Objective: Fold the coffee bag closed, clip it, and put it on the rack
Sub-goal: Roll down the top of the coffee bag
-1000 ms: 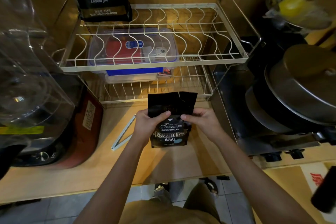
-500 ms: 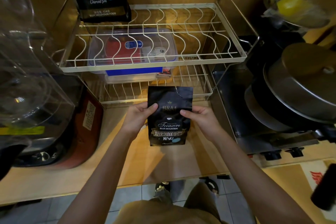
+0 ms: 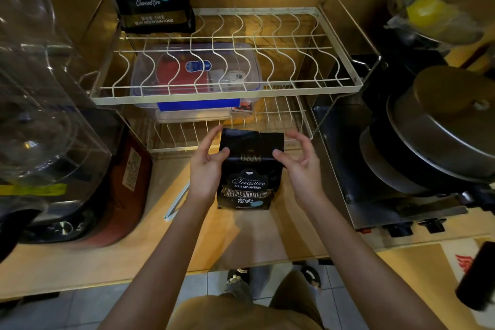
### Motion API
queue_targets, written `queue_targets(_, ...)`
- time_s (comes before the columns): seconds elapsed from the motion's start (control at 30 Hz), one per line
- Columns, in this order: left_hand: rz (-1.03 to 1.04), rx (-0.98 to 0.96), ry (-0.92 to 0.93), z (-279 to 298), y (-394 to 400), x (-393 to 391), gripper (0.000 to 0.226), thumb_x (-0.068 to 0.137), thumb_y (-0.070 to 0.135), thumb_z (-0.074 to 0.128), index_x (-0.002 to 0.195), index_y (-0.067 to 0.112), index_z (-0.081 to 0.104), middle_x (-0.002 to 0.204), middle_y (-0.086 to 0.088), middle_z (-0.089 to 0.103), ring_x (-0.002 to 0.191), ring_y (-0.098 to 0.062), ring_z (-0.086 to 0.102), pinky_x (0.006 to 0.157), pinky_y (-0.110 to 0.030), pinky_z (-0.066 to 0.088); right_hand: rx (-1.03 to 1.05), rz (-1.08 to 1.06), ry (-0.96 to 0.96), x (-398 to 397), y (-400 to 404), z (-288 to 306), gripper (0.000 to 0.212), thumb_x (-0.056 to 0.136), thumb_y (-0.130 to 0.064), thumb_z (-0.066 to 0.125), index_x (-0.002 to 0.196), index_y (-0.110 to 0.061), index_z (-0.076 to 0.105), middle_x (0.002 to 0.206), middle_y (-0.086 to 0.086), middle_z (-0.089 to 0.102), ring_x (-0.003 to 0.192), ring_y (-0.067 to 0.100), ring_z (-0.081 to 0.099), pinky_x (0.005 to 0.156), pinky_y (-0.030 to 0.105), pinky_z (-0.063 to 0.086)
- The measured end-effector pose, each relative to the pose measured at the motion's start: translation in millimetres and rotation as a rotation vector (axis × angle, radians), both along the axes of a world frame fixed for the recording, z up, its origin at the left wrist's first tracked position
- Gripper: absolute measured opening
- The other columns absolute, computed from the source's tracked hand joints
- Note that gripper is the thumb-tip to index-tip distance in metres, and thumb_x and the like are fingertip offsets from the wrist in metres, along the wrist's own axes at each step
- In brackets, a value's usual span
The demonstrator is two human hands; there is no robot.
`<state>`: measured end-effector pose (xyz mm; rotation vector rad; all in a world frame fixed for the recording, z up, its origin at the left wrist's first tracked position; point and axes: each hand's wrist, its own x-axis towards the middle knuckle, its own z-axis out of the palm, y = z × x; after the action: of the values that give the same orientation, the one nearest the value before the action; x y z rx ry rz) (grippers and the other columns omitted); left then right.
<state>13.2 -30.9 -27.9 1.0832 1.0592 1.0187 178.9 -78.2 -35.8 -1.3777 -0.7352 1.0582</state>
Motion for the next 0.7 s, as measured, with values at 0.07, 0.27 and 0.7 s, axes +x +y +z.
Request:
queue_targets(0.07, -0.017, 0.001, 0.057, 0, 0, -1, 0.028, 0.090, 0.005, 0.044, 0.114, 0.013, 0.057, 0.094, 0.013, 0.060, 0.075, -0.003, 0.066, 0.058, -0.017, 0.055, 0.001, 0.012, -0.040, -1, 1, 2, 0.021, 0.082, 0.001, 0.059, 0.087, -0.020, 0.056, 0.084, -0.006, 0.066, 0.068, 0.002, 0.069, 0.050, 0.013, 0.051)
queue_targets(0.27, -0.125, -0.032, 0.093, -8, 1, -11, 0.025, 0.089, 0.010, 0.049, 0.111, 0.006, 0.059, 0.086, 0.003, 0.066, 0.071, 0.004, 0.066, 0.056, -0.009, 0.049, -0.030, 0.223, -0.086, 7, 3, 5, 0.024, 0.085, 0.001, 0.055, 0.107, -0.001, 0.062, 0.085, -0.004, 0.067, 0.073, -0.004, 0.067, 0.059, 0.006, 0.050)
queue_targets(0.7, -0.250, 0.029, 0.284, -22, 12, -29, 0.013, 0.077, 0.021, 0.066, 0.088, 0.026, 0.069, 0.126, 0.003, 0.051, 0.118, -0.012, 0.046, 0.079, -0.021, 0.048, -0.061, 0.303, -0.285, 15, 3, -8, 0.026, 0.073, -0.007, 0.072, 0.099, -0.010, 0.069, 0.116, 0.007, 0.062, 0.114, 0.022, 0.055, 0.096, 0.042, 0.049)
